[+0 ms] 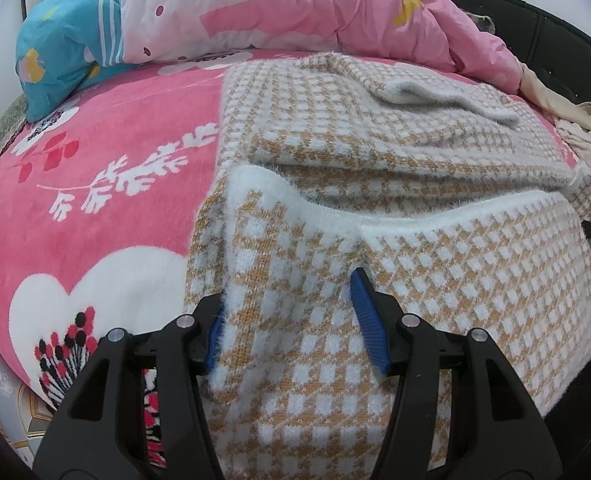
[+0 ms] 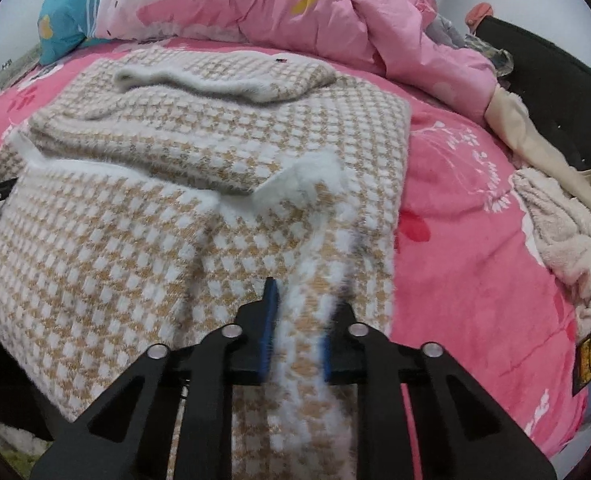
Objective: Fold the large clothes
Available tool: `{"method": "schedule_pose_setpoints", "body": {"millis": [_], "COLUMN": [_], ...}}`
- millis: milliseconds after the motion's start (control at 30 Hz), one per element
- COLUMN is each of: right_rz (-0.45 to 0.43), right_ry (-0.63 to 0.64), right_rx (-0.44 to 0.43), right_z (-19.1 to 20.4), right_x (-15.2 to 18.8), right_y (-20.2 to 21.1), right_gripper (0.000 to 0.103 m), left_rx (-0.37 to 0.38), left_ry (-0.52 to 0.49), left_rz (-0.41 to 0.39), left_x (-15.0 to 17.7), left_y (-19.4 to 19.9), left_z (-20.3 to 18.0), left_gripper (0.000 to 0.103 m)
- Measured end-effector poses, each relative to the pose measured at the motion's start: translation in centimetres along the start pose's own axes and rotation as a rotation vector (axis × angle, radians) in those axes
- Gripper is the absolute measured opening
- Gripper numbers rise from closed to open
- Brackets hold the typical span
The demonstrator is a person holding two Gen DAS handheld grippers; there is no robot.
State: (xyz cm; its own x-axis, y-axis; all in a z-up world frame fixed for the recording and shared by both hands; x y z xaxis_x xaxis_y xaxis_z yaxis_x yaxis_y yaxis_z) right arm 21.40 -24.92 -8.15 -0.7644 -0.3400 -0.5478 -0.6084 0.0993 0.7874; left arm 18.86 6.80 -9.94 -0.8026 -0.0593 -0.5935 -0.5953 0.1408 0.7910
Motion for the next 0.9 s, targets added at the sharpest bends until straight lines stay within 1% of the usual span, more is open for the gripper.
{"method": "schedule_pose_setpoints", "body": {"millis": [200,467,900], "right_rz": [-0.008,-0.010,-0.012], "right_ry": [0.021,0.035,0.033], "right_rx": [0.036,0.053,0.052], "right_z": [0.3,0.7,0.9], "right_x": [0.3,0.5,0.8], "right_y": [0.0,-0.6,-0.5], "right_gripper": [0.015,0.015,0.015], "left_rx": [-0.007,-0.012,-0.016], "left_ry": [-0.005,-0.007,-0.012], "left_rz": [0.000,0.001,0.002], "left_x": [0.0,0.0,-0.1], "left_y": [0.0,-0.1,-0.1], "left_z": [0.0,-0.1,-0.1], "left_gripper": [0.054,0.054,0.054]}}
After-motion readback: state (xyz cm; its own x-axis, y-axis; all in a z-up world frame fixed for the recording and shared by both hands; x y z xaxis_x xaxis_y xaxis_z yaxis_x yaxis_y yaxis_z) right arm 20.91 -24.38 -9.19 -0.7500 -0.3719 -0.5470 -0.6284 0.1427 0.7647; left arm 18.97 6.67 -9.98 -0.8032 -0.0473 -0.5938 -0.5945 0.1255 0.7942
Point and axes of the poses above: each gripper's, at about its wrist camera, not at the fingertips, and y roughly against the way its jaws point, z to its left, x to its underside, the point moved 4 cm from there along -y, roughly the way its jaws point, and after that the axes turned 8 degrees about x, right-handed, at the moved point
